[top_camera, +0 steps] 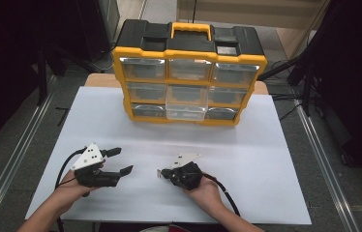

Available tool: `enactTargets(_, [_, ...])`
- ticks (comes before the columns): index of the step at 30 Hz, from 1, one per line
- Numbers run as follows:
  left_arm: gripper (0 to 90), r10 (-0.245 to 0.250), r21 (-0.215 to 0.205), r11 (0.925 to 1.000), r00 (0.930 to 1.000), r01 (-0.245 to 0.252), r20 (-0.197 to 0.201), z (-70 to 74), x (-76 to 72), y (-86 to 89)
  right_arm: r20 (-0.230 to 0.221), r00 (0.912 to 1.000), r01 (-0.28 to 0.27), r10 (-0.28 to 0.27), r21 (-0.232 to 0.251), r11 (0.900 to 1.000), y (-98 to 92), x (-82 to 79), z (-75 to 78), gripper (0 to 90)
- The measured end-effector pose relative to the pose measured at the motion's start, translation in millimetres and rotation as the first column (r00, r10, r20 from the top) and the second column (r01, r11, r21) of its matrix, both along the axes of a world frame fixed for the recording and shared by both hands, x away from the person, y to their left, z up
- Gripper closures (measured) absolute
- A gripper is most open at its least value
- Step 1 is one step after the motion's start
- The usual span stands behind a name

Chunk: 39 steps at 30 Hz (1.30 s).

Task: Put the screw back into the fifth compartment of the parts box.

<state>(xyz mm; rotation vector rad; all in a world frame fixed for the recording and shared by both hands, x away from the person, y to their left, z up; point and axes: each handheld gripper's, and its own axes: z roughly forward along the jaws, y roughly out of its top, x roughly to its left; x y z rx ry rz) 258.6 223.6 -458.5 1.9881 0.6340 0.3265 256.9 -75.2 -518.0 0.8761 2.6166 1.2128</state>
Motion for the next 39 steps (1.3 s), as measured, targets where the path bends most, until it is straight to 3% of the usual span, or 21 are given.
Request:
enactTargets(5, [25.7, -0.001, 0.010, 1.0000, 1.0000, 0.001, 0.001, -0.4, 0.1, 0.5, -0.016, 0.9998, 0.007, -0.007, 0.011, 1.000, 1.1, -0.9, 1.6, 88.6])
enactTargets(20, [25.7, -0.004, 0.005, 1.0000, 1.0000, 0.004, -0.004, -0.2, -0.6, 0.0, 0.011, 0.9994, 0.033, -0.034, 0.080, 0.996, -6.4, 2.8, 16.3, 88.6])
enactTargets(39, [25.7, -0.004, 0.010, 0.9999, 1.0000, 0.004, -0.008, -0.6, -0.9, 0.2, 0.039, 0.9955, 0.079, -0.087, 0.169, 0.983, -20.9, 7.9, 39.4, 88.5])
